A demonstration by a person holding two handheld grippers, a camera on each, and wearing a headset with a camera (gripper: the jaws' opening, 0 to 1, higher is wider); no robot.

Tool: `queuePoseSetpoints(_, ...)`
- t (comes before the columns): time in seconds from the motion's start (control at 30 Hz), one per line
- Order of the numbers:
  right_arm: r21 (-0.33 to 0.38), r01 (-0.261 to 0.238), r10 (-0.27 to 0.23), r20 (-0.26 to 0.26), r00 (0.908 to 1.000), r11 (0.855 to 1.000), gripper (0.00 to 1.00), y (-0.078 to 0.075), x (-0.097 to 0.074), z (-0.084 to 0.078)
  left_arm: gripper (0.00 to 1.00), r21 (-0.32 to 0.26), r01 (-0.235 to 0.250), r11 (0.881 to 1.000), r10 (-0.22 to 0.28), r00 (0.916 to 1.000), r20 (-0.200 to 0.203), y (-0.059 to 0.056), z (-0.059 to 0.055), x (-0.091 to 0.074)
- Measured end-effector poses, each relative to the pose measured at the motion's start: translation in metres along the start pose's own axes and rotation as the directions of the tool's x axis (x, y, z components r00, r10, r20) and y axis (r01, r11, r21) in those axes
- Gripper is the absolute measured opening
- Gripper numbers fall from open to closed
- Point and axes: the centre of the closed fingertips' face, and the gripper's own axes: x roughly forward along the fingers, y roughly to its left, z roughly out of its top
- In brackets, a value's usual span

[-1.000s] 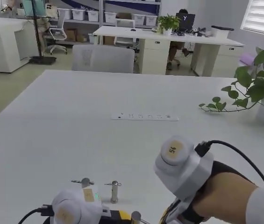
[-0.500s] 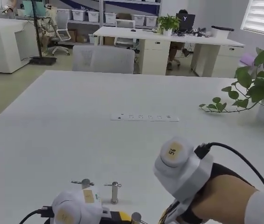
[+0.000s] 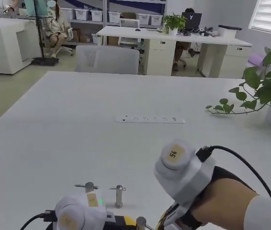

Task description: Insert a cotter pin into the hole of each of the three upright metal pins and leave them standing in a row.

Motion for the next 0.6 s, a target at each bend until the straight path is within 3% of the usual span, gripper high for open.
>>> queuePoseSetpoints(0.6, -0.013, 0.010, -0.009, 0.031, 0.9995, 1.000, 0.04, -0.002, 0.004, 0.012, 0.11, -0.005, 0.000, 1.000, 0.000, 1.0000, 0.000, 0.000, 0.000, 0.001)
